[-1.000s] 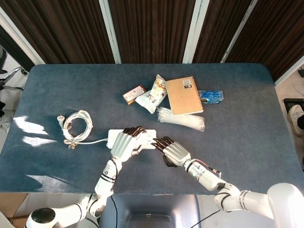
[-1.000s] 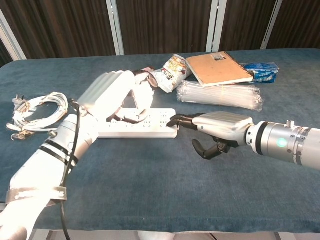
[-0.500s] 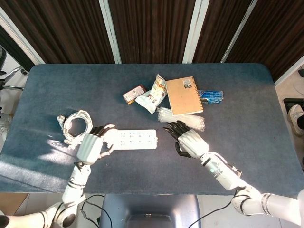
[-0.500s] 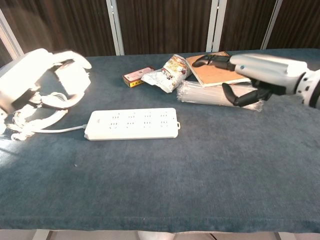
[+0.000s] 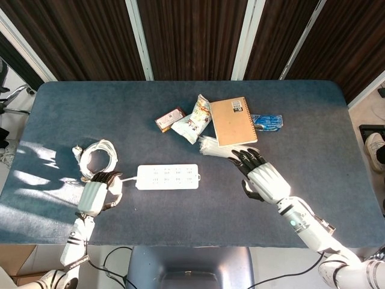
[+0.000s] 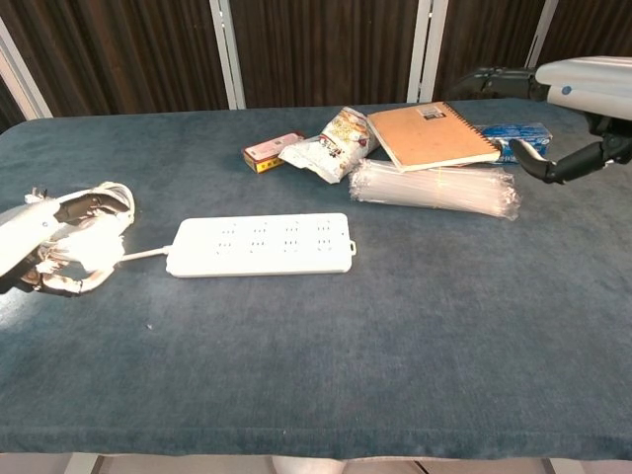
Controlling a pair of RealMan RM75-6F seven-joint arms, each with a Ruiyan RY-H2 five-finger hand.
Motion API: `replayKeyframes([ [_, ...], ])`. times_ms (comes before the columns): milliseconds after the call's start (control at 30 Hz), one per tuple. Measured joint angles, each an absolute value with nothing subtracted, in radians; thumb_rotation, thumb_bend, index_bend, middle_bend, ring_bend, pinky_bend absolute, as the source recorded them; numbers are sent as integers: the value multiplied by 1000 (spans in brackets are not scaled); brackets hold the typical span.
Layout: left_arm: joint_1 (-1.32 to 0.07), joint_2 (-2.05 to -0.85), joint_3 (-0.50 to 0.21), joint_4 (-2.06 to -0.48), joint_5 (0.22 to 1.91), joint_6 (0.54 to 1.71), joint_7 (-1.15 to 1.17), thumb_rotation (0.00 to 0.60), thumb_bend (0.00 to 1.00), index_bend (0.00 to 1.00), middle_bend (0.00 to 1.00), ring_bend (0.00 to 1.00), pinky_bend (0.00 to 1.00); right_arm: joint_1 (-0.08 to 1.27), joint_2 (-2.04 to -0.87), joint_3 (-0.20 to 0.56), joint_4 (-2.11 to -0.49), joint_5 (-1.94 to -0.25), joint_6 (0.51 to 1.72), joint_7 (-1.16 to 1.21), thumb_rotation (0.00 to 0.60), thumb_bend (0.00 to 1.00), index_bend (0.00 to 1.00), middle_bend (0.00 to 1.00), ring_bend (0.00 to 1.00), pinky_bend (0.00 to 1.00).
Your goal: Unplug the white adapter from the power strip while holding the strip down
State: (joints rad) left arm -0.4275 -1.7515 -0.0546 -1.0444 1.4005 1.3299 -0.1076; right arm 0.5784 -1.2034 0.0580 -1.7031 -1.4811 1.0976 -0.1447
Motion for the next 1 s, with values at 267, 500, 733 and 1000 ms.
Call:
replayKeyframes([
  [267, -406, -1750, -61, -1035, 1388, 1321, -76, 600, 376, 0, 0, 0, 115, 531, -1123, 39, -1797, -1390, 1095, -266, 600, 501, 0, 0, 0, 0],
  [500, -333, -1604, -14, -1208, 1411, 1378, 9, 600, 365, 0, 0, 0, 90, 435, -1011, 13, -1883, -1348, 1195, -318, 600, 404, 0, 0, 0, 0],
  [733, -189, -1307, 30, -1475, 1419, 1555, 85, 600, 393, 0, 0, 0, 61, 211, -973, -40, -1854, -1359, 1474, -256, 600, 329, 0, 0, 0, 0],
  [1000, -75, -1218, -10, -1520, 1431, 1800, 48, 600, 391, 0, 0, 0, 60, -2, -1017, -57, -1686, -1380, 1700, -70, 600, 314, 0, 0, 0, 0],
])
